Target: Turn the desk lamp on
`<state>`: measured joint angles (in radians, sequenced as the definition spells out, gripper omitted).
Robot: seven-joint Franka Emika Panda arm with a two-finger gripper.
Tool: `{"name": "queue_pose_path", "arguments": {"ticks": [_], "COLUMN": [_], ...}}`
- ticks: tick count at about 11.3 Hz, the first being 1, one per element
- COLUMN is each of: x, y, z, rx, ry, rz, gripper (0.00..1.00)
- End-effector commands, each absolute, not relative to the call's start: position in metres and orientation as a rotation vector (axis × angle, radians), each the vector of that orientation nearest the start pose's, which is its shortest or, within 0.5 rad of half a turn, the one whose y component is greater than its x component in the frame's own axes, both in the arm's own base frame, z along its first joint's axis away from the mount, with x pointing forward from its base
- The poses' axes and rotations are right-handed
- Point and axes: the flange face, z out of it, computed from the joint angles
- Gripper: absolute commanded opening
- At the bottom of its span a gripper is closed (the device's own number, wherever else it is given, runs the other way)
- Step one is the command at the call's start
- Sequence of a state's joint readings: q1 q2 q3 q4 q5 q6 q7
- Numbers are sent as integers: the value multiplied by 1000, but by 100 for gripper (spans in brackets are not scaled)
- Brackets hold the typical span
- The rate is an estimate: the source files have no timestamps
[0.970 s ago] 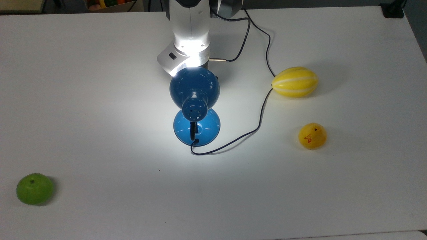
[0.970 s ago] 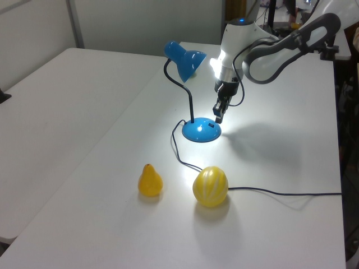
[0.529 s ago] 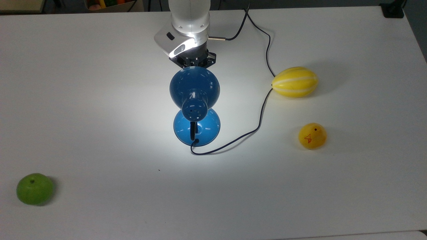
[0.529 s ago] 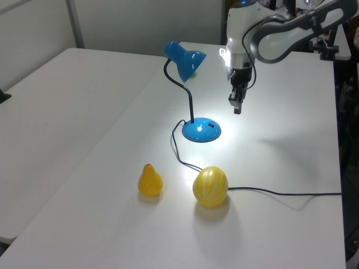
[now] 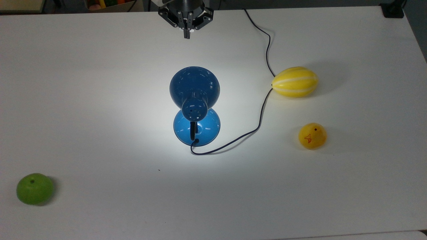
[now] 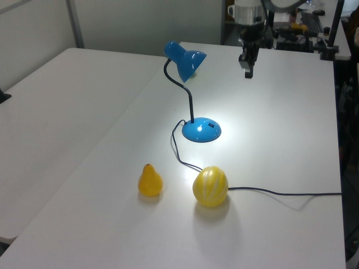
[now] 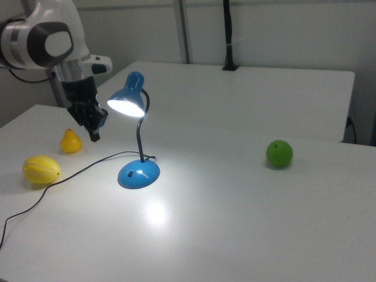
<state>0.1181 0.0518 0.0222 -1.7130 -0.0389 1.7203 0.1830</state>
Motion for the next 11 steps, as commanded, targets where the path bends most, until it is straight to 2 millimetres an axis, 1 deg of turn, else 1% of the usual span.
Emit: {"name": "queue_pose_path", "arguments": {"ticks": [1,2,4,5,6,7,8,11], "x": [570,570,562,559,555,555,554,554], "y": [71,68,53,44,40,40,40,38], "z": [581,586,605,611,613,612,612,611], "rx": [-3196,-3197,-3221,-3221,-3221,-3223,-3223,-3223], "ry": [4,-28,-59,-36,-24,-24,-12,-2], "rz": [40,29,-24,-33,-16,-8,-4,1], "gripper": [0,0,0,14,45,78,100,100]}}
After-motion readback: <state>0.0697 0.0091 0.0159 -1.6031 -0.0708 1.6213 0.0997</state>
